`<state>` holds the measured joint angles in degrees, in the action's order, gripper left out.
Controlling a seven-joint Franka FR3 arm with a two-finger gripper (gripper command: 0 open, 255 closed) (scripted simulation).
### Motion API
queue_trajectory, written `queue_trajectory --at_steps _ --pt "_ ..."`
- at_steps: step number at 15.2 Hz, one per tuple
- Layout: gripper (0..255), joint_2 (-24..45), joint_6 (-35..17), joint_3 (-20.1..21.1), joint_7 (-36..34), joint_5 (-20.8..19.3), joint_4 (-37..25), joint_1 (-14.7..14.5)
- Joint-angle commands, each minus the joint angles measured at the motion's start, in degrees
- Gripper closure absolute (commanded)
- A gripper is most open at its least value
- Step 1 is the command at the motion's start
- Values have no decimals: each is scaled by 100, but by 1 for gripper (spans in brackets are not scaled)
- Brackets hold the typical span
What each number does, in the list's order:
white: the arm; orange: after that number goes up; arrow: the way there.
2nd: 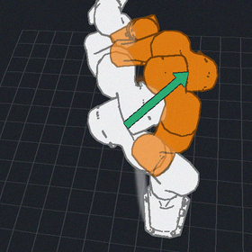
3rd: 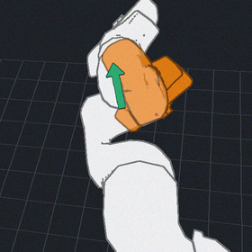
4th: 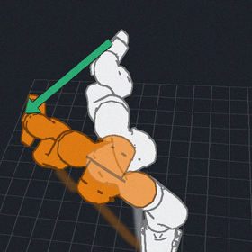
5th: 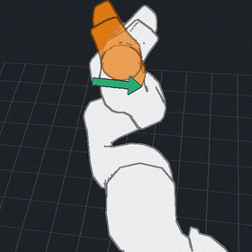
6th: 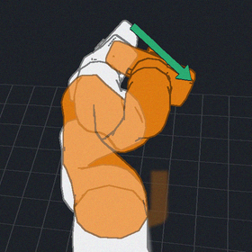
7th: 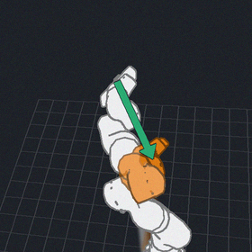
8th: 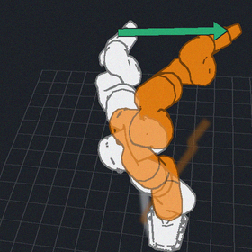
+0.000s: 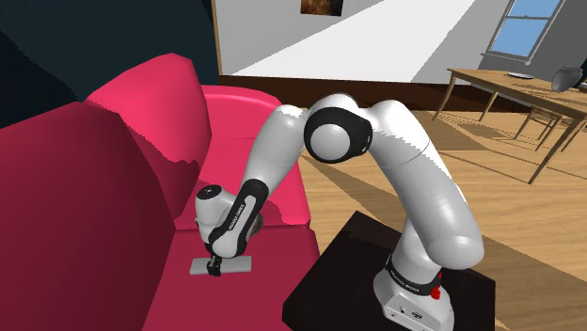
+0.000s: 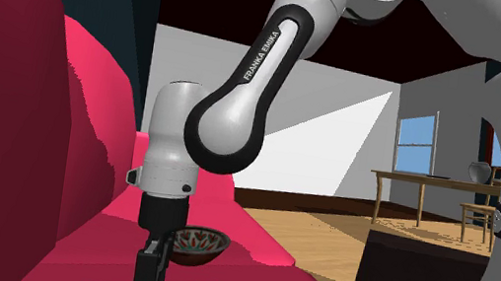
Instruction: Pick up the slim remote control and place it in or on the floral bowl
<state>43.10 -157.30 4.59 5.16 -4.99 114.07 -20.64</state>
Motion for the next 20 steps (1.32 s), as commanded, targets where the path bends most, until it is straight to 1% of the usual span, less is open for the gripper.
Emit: queue_trajectory --at_steps 1,4,20 --pt "255 2 0 -2 -2 2 5 2" --pt "255 6 2 -2 -2 2 -2 1" --pt "255 -1149 761 140 62 116 395 114"
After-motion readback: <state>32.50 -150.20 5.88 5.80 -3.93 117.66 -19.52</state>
